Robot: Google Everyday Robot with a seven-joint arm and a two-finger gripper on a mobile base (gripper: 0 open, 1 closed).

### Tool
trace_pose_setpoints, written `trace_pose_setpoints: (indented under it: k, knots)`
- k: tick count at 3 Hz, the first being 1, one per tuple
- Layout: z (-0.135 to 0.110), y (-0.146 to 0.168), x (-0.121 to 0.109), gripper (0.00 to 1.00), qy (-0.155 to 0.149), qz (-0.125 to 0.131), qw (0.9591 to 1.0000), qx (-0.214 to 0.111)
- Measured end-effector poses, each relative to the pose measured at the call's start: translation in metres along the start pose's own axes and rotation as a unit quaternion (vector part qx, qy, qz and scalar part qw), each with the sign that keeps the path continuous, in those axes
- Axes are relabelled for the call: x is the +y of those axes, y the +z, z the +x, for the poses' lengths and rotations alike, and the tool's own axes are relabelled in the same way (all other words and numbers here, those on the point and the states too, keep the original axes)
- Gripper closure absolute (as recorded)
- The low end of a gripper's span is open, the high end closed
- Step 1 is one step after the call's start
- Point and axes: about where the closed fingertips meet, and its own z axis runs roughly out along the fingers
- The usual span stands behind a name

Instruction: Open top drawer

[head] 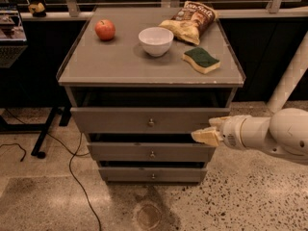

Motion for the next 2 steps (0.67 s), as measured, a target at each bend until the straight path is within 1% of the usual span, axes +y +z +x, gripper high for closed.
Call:
trace_pose_setpoints:
  k: [2]
  knots:
    - [0.0000,0.0001,0.0000,0.88,0.000,0.000,1.0000,0.000]
